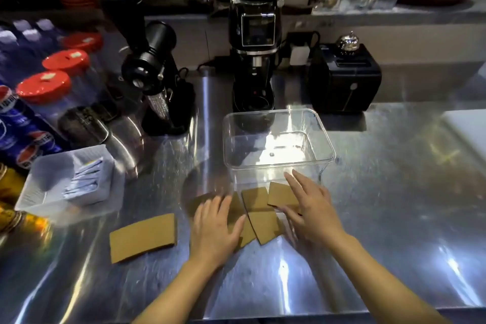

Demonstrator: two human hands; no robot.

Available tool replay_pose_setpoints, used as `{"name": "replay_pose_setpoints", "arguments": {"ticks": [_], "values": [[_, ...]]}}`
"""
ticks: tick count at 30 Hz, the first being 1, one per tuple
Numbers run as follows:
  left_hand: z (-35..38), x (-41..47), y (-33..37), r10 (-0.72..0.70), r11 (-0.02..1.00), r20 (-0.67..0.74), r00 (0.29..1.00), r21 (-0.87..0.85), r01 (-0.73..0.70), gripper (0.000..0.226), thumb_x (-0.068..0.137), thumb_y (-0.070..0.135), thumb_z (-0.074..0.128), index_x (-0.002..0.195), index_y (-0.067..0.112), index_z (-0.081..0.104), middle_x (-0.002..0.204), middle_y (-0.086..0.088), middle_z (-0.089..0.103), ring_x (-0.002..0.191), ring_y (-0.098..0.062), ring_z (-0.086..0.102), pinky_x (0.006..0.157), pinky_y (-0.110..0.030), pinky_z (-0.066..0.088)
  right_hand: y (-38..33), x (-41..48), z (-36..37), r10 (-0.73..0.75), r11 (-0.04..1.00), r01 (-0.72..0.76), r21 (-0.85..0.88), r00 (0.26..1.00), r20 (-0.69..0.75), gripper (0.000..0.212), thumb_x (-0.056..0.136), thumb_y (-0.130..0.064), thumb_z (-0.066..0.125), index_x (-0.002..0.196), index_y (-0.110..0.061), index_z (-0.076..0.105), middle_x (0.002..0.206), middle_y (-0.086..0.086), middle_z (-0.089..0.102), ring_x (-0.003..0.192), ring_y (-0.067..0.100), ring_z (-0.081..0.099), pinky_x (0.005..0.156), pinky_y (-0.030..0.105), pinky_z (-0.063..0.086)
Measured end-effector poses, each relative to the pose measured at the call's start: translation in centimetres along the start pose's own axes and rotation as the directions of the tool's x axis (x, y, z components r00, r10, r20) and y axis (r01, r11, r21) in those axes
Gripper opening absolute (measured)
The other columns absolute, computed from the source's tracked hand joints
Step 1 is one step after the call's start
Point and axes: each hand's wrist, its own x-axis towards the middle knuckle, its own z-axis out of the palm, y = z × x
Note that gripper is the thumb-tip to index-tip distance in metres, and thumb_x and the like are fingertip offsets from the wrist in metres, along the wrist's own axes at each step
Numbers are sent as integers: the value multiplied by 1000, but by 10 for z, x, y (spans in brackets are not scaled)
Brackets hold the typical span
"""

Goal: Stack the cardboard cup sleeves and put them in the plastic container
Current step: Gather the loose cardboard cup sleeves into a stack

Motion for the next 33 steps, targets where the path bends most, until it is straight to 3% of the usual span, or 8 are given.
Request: {"name": "replay_pose_setpoints", "arguments": {"ticks": [6,11,17,20,25,30,33], "values": [[18,-11,-8,59,996,8,998,60,-59,59,87,51,38,135,15,43,146,-7,42,136,-25,33,110,-44,29,19,0,15,196,979,-200,27,974,114,71,86,-45,53,145,-20,22,151,6,31,139,21,26,109,38,19],[15,-11,-7,81,992,-24,996,98,-78,59,86,52,33,128,14,50,139,-9,51,131,-27,42,106,-47,35,26,0,19,275,959,-281,37,953,125,61,81,-45,60,133,-19,41,137,5,47,125,23,40,97,37,24],[17,-8,-10,78,995,2,997,68,-78,58,88,52,40,133,17,43,145,-7,42,136,-24,32,112,-42,22,27,6,9,436,889,-458,9,853,286,79,52,-50,80,120,-25,47,116,5,47,116,26,42,96,40,29],[16,-7,-11,65,996,20,998,55,-66,57,88,52,40,134,19,41,147,-4,39,136,-23,29,112,-38,19,29,3,6,442,866,-490,101,844,303,66,56,-43,82,107,-15,51,108,5,45,101,23,46,89,38,38],[4,-2,-4,52,997,3,999,-59,-51,51,89,47,45,128,15,45,133,-4,51,125,-21,41,108,-34,26,27,5,-14,349,849,-421,319,900,260,14,84,-17,64,86,-13,52,96,12,61,81,21,52,66,30,38],[-23,7,24,200,942,-143,969,-246,-230,44,85,40,56,123,19,49,123,1,57,117,-15,47,98,-23,29,3,14,-54,129,921,-221,321,950,285,16,82,-10,65,76,-19,53,72,-7,52,73,16,50,58,22,36],[-37,11,46,350,897,-168,922,-225,-381,47,82,41,59,122,17,51,118,-1,61,112,-17,51,95,-24,30,-20,17,-70,-29,952,-78,297,941,338,16,80,-9,65,76,-21,55,71,-13,52,70,11,50,59,20,37]]}}
